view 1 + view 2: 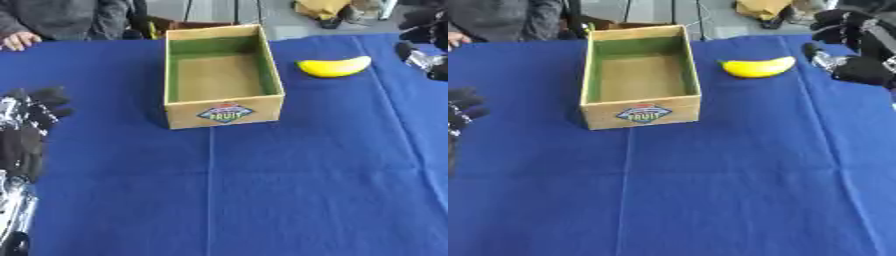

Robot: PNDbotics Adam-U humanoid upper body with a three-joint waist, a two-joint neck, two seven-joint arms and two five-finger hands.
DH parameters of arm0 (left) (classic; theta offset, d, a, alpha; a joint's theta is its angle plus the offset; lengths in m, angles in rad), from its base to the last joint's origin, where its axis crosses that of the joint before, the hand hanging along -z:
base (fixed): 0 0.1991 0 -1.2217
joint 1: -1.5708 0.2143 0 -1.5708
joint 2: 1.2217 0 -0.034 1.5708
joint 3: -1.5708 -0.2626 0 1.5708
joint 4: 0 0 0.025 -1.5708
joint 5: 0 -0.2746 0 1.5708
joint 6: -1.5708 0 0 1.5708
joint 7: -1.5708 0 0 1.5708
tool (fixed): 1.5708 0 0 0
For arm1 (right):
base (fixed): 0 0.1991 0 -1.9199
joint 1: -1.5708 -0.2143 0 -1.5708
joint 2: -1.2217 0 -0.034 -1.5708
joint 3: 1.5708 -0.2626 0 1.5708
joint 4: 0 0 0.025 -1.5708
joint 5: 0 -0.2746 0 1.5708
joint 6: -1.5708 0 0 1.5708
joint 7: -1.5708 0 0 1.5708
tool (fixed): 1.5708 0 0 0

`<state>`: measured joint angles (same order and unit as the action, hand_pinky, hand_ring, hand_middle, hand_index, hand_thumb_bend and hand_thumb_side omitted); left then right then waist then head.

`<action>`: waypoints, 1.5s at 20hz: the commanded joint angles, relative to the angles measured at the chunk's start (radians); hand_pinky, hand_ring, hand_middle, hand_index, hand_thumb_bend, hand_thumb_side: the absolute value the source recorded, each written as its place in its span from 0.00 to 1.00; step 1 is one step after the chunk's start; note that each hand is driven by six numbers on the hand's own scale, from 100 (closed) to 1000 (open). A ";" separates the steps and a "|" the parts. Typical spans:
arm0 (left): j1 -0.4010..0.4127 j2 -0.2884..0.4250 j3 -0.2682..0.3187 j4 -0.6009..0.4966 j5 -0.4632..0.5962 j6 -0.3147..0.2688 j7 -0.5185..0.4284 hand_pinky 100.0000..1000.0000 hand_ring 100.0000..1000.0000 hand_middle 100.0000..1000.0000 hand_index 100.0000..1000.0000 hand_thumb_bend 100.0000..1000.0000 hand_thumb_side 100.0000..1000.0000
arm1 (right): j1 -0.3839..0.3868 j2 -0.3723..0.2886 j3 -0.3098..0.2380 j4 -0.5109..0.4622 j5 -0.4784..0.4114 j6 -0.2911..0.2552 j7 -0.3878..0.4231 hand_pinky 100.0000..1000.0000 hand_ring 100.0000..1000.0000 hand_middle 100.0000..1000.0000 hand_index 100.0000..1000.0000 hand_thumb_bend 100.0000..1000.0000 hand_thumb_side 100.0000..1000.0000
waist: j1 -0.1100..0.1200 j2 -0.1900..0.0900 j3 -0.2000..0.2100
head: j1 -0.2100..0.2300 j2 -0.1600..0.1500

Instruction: Pick up objects on the table and place them in the box.

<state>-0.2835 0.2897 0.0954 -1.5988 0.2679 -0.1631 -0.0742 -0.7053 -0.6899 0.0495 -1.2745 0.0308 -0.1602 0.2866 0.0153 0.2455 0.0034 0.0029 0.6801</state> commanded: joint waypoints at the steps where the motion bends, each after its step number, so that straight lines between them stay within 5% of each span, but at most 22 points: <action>1: -0.019 0.025 -0.006 -0.018 -0.003 -0.003 -0.011 0.75 0.74 0.70 0.64 0.39 1.00 | -0.061 -0.034 -0.007 0.077 0.089 -0.038 0.021 0.86 0.79 0.77 0.87 0.20 0.24 | -0.004 -0.011 0.007 | -0.009 -0.014; 14: -0.052 0.033 -0.028 -0.030 0.002 -0.020 -0.061 0.75 0.74 0.70 0.65 0.38 1.00 | -0.238 0.014 -0.049 0.403 0.487 -0.174 0.045 0.84 0.79 0.76 0.85 0.24 0.18 | -0.019 0.018 0.079 | -0.040 -0.045; 30: -0.086 0.027 -0.043 -0.056 0.035 -0.031 -0.104 0.75 0.74 0.70 0.65 0.39 1.00 | -0.285 0.024 -0.104 0.563 0.559 -0.150 0.048 0.86 0.79 0.76 0.85 0.17 0.18 | -0.016 0.039 0.139 | -0.064 -0.049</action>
<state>-0.3542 0.2991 0.0527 -1.6311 0.2965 -0.1923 -0.1732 -0.9680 -0.6453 -0.0439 -0.7092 0.5841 -0.3138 0.3357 -0.0014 0.3009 0.1421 -0.0570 0.6394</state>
